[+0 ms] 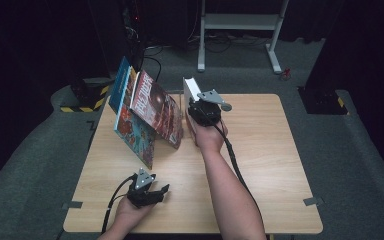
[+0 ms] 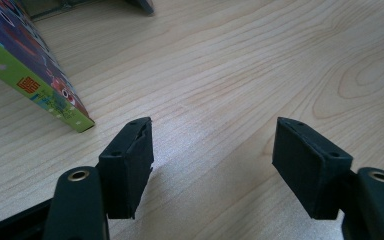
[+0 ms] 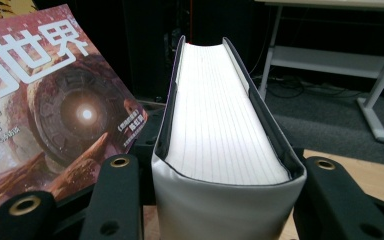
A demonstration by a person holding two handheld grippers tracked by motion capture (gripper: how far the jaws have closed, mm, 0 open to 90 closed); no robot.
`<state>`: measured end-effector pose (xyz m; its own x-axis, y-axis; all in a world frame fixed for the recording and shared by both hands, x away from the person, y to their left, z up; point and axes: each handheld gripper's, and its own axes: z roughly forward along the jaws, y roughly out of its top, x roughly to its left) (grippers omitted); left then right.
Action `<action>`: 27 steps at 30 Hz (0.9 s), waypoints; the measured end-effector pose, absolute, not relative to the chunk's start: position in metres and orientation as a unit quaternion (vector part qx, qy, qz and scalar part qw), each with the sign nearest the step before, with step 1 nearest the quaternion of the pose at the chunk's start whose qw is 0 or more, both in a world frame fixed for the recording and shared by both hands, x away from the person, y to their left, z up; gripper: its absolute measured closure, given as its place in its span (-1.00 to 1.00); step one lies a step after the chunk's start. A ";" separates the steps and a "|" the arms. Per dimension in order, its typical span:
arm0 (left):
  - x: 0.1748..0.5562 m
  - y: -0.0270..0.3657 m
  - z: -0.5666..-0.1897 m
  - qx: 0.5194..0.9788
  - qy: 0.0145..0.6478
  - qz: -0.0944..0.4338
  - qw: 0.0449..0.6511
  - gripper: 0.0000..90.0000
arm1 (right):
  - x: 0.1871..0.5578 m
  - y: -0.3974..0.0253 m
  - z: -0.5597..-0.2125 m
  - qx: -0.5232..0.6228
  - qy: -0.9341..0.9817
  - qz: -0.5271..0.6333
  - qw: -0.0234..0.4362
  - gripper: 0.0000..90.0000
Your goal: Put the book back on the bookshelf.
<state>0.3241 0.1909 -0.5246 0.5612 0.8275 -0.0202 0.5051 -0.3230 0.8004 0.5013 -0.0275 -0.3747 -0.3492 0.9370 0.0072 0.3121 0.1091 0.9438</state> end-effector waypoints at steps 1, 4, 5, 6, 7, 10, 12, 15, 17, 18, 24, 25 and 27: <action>0.324 0.191 -0.525 0.788 0.423 0.201 0.400 -0.27 | 0.502 -0.027 -0.374 0.465 0.668 0.478 0.329 0.21; 0.324 0.191 -0.525 0.788 0.423 0.201 0.400 -0.27 | 0.506 -0.024 -0.370 0.462 0.667 0.481 0.333 0.21; 0.324 0.191 -0.525 0.788 0.423 0.201 0.400 -0.27 | 0.507 -0.023 -0.370 0.462 0.667 0.480 0.333 0.21; 0.324 0.191 -0.525 0.788 0.423 0.201 0.400 -0.27 | 0.509 -0.021 -0.369 0.462 0.666 0.480 0.335 0.21; 0.324 0.191 -0.525 0.788 0.422 0.202 0.400 -0.27 | 0.510 -0.020 -0.369 0.462 0.666 0.480 0.336 0.21; 0.324 0.191 -0.525 0.788 0.422 0.201 0.400 -0.27 | 0.514 -0.017 -0.370 0.460 0.666 0.479 0.339 0.21; 0.324 0.191 -0.525 0.788 0.422 0.200 0.401 -0.27 | 0.517 -0.015 -0.372 0.461 0.665 0.479 0.340 0.21; 0.324 0.191 -0.525 0.788 0.421 0.201 0.401 -0.27 | 0.522 -0.013 -0.374 0.463 0.665 0.479 0.337 0.21; 0.324 0.191 -0.525 0.788 0.422 0.200 0.401 -0.27 | 0.524 -0.011 -0.376 0.465 0.665 0.477 0.338 0.21; 0.324 0.191 -0.525 0.788 0.422 0.200 0.402 -0.27 | 0.525 -0.011 -0.377 0.465 0.665 0.477 0.338 0.21; 0.324 0.191 -0.525 0.787 0.423 0.199 0.402 -0.27 | 0.529 -0.009 -0.379 0.467 0.662 0.479 0.339 0.21; 0.324 0.191 -0.525 0.788 0.422 0.200 0.401 -0.27 | 0.530 -0.009 -0.379 0.467 0.661 0.480 0.339 0.21; 0.324 0.191 -0.525 0.788 0.423 0.199 0.401 -0.27 | 0.531 -0.009 -0.380 0.467 0.660 0.480 0.339 0.21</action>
<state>0.3237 0.1910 -0.5247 0.5630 0.8261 -0.0250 0.5062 -0.3207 0.8006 0.5307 -0.0095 -0.3802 -0.3325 0.9431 0.0002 0.2919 0.1028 0.9509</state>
